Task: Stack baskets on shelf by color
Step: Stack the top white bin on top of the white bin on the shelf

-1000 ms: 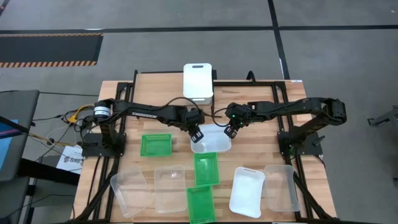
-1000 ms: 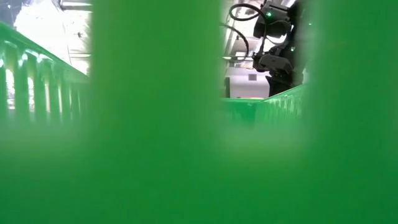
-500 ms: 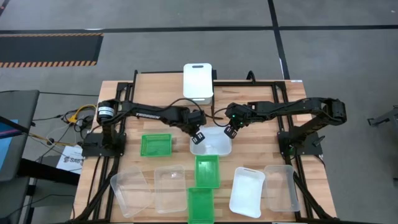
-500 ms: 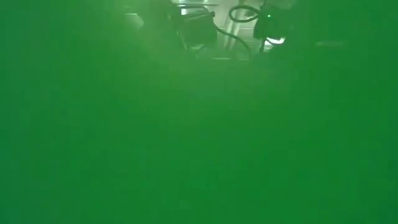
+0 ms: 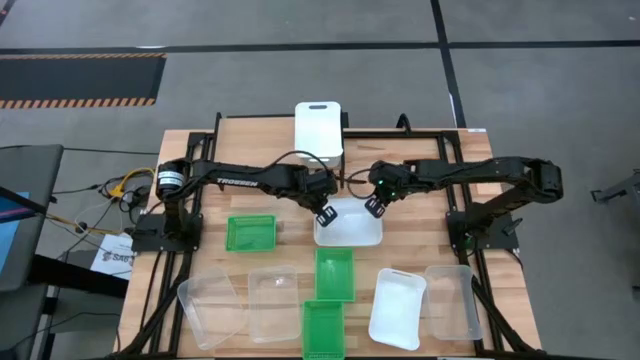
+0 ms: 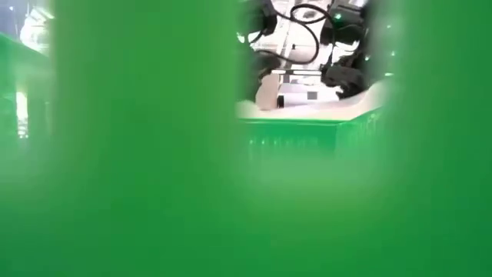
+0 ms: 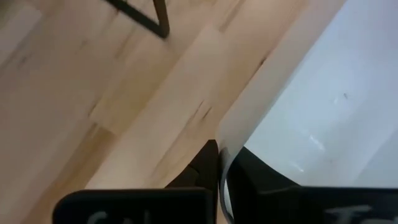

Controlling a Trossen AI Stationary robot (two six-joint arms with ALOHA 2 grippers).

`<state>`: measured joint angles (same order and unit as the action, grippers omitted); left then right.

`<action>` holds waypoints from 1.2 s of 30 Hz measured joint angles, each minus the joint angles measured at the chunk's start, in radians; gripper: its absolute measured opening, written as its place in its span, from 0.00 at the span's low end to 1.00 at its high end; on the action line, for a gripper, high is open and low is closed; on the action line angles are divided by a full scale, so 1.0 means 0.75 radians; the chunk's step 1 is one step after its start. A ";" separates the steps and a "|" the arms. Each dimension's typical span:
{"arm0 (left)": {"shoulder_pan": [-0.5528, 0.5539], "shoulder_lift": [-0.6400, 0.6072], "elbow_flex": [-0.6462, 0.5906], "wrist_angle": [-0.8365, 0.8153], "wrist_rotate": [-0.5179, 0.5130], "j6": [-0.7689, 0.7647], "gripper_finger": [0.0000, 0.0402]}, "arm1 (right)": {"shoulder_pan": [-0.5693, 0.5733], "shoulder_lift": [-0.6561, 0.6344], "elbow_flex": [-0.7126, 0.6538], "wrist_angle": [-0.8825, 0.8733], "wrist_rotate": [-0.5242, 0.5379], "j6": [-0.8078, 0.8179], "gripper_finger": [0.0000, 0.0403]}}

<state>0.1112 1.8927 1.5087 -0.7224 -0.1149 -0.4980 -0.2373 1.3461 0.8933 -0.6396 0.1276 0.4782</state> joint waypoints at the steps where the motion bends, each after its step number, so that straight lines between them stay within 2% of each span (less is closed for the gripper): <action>1: 0.001 -0.001 0.026 -0.021 -0.003 0.000 0.00 | -0.012 -0.036 0.000 0.003 0.001 0.007 0.04; 9: 0.001 -0.003 0.215 -0.157 0.009 -0.026 0.00 | -0.156 -0.365 0.000 0.005 0.014 0.061 0.03; 18: -0.005 -0.003 0.553 -0.565 0.047 -0.218 0.00 | -0.280 -0.663 0.001 0.006 0.017 0.105 0.04; 25: -0.035 -0.003 0.925 -0.827 -0.080 -0.523 0.00 | -0.299 -0.723 0.001 0.006 0.017 0.109 0.04; 29: -0.035 -0.005 1.120 -0.833 -0.220 -0.704 0.00 | -0.299 -0.705 0.001 0.006 0.017 0.100 0.04; 32: -0.023 -0.062 1.093 -0.715 -0.319 -0.943 0.03 | -0.292 -0.682 0.001 0.006 0.017 0.094 0.04; 36: 0.011 -0.093 1.091 -0.729 -0.408 -1.272 0.06 | -0.285 -0.657 0.001 0.005 0.012 0.064 0.04</action>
<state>0.1193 1.8227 2.3268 -1.2690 -0.4212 -1.4522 -0.4511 0.8531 0.8940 -0.6355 0.1368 0.5262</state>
